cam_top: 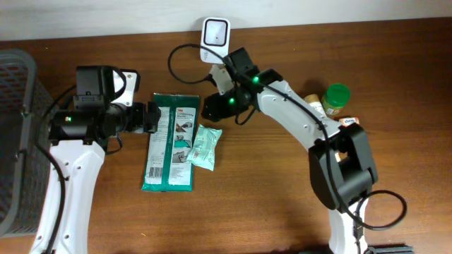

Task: Scan the item barcode
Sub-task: 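Reach the right gripper to the light-green wipes pouch and grasp it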

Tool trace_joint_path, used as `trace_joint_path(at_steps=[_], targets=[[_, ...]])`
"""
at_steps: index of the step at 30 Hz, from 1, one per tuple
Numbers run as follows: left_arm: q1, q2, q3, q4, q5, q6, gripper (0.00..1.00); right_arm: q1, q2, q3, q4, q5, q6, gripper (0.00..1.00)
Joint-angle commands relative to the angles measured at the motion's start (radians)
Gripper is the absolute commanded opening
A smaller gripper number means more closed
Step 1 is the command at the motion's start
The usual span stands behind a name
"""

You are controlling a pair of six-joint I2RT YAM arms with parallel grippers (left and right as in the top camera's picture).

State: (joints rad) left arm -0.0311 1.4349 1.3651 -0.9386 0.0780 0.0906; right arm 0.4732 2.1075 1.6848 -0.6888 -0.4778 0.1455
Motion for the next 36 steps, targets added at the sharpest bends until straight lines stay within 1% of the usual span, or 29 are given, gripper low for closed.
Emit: trace_joint_path(at_steps=[1, 3, 8, 9, 10, 12, 17, 20, 23, 26, 29, 31, 33, 36], targets=[[0.003, -0.001, 0.003, 0.002, 0.001, 0.02, 0.99, 0.017, 0.058, -0.003, 0.037, 0.01, -0.006, 0.52], [0.003, -0.001, 0.003, 0.002, 0.001, 0.02, 0.99, 0.019, 0.061, -0.003, 0.058, 0.01, -0.006, 0.48], [0.003, -0.001, 0.003, 0.002, 0.001, 0.02, 0.99, 0.019, 0.08, -0.003, 0.069, 0.011, -0.002, 0.47], [0.003, -0.001, 0.003, 0.002, 0.001, 0.02, 0.99, 0.019, 0.098, -0.003, 0.068, 0.01, 0.024, 0.46], [0.003, -0.001, 0.003, 0.002, 0.001, 0.02, 0.99, 0.019, 0.115, -0.003, 0.06, -0.013, 0.029, 0.43], [0.003, -0.001, 0.003, 0.002, 0.001, 0.02, 0.99, 0.019, 0.119, -0.003, 0.046, -0.035, 0.029, 0.41], [0.003, -0.001, 0.003, 0.002, 0.001, 0.02, 0.99, -0.01, 0.119, -0.002, -0.103, -0.035, 0.028, 0.4], [0.003, -0.001, 0.003, 0.002, 0.001, 0.02, 0.99, -0.05, 0.117, -0.002, -0.243, -0.035, 0.026, 0.4], [0.003, -0.001, 0.003, 0.002, 0.001, 0.02, 0.99, -0.055, 0.117, -0.002, -0.365, -0.035, -0.035, 0.4], [0.003, -0.001, 0.003, 0.002, 0.001, 0.02, 0.99, -0.059, 0.115, 0.004, -0.446, -0.035, -0.074, 0.4], [0.003, -0.001, 0.003, 0.002, 0.001, 0.02, 0.99, -0.104, 0.087, 0.094, -0.539, -0.036, -0.11, 0.4], [0.003, -0.001, 0.003, 0.002, 0.001, 0.02, 0.99, -0.136, 0.054, 0.167, -0.575, -0.035, -0.113, 0.4], [0.003, -0.001, 0.003, 0.002, 0.001, 0.02, 0.99, -0.155, 0.037, 0.217, -0.571, -0.045, -0.113, 0.48], [0.003, -0.001, 0.003, 0.002, 0.001, 0.02, 0.99, -0.138, 0.057, 0.205, -0.521, -0.047, -0.167, 0.58]])
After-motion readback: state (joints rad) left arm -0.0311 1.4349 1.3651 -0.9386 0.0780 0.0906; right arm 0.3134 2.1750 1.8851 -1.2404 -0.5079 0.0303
